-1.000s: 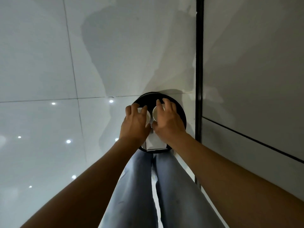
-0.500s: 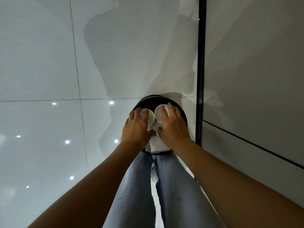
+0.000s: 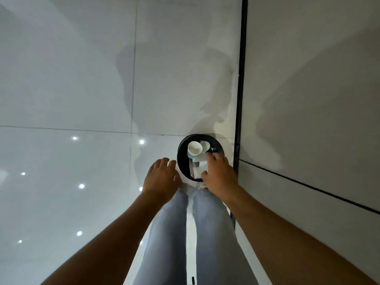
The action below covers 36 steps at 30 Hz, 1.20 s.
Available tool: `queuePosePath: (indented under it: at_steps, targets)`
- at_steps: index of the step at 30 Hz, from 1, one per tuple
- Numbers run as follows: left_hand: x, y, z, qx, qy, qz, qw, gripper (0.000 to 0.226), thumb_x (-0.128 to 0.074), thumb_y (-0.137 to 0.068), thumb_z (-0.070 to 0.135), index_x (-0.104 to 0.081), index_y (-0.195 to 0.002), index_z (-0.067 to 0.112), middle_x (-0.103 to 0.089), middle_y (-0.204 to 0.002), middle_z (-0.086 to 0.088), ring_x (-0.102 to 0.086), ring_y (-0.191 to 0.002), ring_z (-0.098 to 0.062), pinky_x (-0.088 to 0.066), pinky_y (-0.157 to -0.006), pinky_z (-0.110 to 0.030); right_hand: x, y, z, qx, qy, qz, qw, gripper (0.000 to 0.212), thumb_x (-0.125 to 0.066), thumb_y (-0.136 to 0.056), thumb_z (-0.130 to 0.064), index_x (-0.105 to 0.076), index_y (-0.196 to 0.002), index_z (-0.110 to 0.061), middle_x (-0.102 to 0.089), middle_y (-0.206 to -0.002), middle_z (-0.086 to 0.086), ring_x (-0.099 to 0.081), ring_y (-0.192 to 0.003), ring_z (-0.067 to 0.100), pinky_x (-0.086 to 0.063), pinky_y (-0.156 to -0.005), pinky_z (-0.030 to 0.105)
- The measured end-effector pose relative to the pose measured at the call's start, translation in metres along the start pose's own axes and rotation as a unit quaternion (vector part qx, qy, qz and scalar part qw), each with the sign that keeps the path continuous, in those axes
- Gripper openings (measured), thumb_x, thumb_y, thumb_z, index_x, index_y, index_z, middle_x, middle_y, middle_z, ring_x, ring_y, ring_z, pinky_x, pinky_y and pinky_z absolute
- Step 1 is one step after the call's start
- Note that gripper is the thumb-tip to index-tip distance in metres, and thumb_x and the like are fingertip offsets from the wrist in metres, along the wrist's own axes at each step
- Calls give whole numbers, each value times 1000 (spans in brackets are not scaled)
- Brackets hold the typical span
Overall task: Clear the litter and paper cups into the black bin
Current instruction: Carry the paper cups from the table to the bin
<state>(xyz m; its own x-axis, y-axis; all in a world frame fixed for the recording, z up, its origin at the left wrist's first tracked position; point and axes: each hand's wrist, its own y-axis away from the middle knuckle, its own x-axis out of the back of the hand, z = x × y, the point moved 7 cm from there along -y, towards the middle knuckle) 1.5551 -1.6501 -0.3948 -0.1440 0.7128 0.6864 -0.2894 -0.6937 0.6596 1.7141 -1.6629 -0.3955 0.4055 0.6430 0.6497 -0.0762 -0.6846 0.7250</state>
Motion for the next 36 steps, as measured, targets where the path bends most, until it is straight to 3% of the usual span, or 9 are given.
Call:
queuePosePath:
  at_steps: [11, 19, 27, 36]
  targets:
    - [83, 143, 9, 60, 11, 86, 994, 43, -47, -95, 30, -44, -134, 12, -47, -137, -7, -41, -127, -23, -30, -106, -29, 60, 126, -105, 139, 99, 2, 985, 57, -52, -95, -29, -30, -145, -14, -36, -147, 8, -35, -133, 28, -39, -101, 39]
    - [84, 264, -17, 172, 91, 155, 969, 46, -45, -97, 31, -40, -139, 13, -45, -141, -6, -40, -129, -23, -27, -112, -33, 51, 213, -183, 274, 225, -19, 935, 53, -48, -95, -24, -30, -145, -15, -37, -145, 9, -38, -129, 28, -43, -98, 37]
    - [42, 402, -114, 322, 175, 197, 909, 46, -41, -97, 31, -40, -139, 13, -47, -137, -6, -42, -126, -23, -27, -111, -32, -38, 303, -295, 403, 345, -66, 845, 57, -48, -95, -22, -27, -148, -16, -37, -146, 8, -38, -129, 27, -40, -101, 36]
    - [-46, 597, -283, 458, 273, 236, 812, 45, -41, -97, 33, -41, -139, 14, -48, -137, -6, -43, -125, -23, -30, -108, -32, -224, 430, -460, 533, 445, -82, 715, 51, -48, -94, -26, -34, -143, -16, -44, -138, 8, -44, -123, 27, -43, -96, 38]
